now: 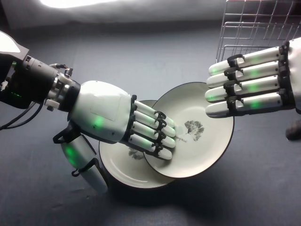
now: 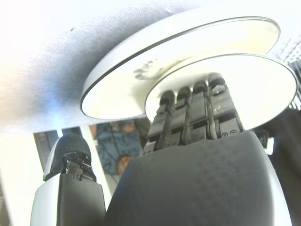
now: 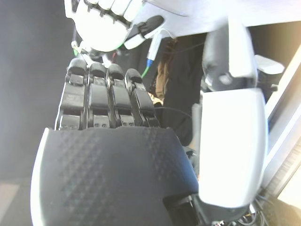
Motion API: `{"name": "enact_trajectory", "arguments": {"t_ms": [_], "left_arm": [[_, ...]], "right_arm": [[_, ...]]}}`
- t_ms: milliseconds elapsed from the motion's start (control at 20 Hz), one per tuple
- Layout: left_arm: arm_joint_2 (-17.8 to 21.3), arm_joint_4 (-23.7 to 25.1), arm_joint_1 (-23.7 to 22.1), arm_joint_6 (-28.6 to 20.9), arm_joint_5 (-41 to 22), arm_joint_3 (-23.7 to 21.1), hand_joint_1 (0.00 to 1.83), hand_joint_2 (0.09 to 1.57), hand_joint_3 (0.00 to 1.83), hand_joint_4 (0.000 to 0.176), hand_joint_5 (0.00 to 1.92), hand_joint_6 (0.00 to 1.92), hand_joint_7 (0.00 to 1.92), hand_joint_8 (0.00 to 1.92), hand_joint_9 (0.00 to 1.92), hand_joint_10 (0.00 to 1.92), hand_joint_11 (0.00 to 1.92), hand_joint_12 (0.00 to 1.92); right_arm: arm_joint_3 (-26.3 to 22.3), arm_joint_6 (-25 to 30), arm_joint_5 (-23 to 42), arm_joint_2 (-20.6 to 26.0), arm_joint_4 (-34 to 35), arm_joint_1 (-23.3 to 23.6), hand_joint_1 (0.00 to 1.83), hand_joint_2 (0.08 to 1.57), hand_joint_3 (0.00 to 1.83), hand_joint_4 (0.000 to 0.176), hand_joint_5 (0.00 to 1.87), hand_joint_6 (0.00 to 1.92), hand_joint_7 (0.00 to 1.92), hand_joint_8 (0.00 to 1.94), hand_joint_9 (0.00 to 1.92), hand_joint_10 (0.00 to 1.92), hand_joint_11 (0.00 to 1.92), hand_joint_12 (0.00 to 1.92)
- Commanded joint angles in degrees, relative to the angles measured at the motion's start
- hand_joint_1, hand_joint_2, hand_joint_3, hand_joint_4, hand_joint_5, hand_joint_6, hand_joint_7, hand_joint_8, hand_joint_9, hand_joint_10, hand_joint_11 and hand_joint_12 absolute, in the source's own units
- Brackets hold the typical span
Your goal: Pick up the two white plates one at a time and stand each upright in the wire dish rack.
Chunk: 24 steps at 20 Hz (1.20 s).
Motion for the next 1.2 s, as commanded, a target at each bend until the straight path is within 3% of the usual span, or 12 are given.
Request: {"name": "enact_trajectory", "arguments": {"t_ms": [0, 200, 300, 450, 900, 1150], "left_arm": [[-0.71, 0.82, 0.57, -0.59, 2.24, -0.15, 0.0, 1.1, 0.0, 0.0, 0.07, 0.01, 0.0, 0.0, 0.0, 0.0, 0.0, 0.0], [-0.87, 0.82, 0.43, -0.68, 2.24, 0.11, 0.0, 1.11, 0.0, 0.0, 0.07, 0.01, 0.0, 0.0, 0.0, 0.0, 0.0, 0.0], [-1.13, 0.82, 0.14, -0.84, 2.24, 0.39, 0.0, 1.11, 0.0, 0.0, 0.07, 0.01, 0.01, 0.0, 0.0, 0.0, 0.0, 0.0], [-1.34, 0.82, -0.2, -1.04, 2.24, 0.57, 0.0, 1.11, 0.0, 0.0, 0.07, 0.01, 0.0, 0.0, 0.0, 0.0, 0.0, 0.0], [-1.26, 0.82, -0.25, -1.04, 2.23, 0.84, 0.0, 1.11, 0.0, 0.0, 0.05, 0.0, 0.0, 0.0, 0.0, 0.0, 0.0, 0.0], [-1.18, 0.82, -0.25, -1.04, 2.24, 0.92, 0.0, 1.12, 0.0, 0.0, 0.02, 0.0, 0.0, 0.0, 0.0, 0.0, 0.0, 0.0]], "right_arm": [[-0.09, 0.26, 3.92, 0.26, 3.67, -0.14, 1.22, 0.93, 0.0, 0.0, 0.0, 0.0, 0.0, 0.0, 0.0, 0.0, 0.0, 0.27], [-0.09, 0.32, 3.62, 0.37, 2.8, -2.36, 1.24, 0.94, 0.0, 0.0, 0.01, 0.0, 0.0, 0.0, 0.0, 0.0, 0.0, 0.39], [-0.11, 0.32, 2.58, 0.22, 2.79, -3.38, 1.27, 0.99, 0.01, 0.0, 0.01, 0.0, 0.0, 0.0, 0.01, 0.0, 0.0, 0.61], [-0.09, 0.31, 0.73, -1.04, 2.79, -4.34, 1.29, 0.93, 0.0, 0.0, 0.05, 0.01, 0.0, 0.0, 0.04, 0.01, 0.0, 0.78], [0.88, 0.3, -5.47, -7.22, 2.79, -4.05, 1.3, 1.04, 0.01, 0.0, 0.0, 0.0, 0.0, 0.0, 0.0, 0.0, 0.0, 0.72], [3.59, 0.29, -7.19, -10.57, 2.79, -4.05, 1.31, 1.02, 0.0, 0.0, 0.05, 0.01, 0.0, 0.0, 0.06, 0.01, 0.0, 0.83]]}}
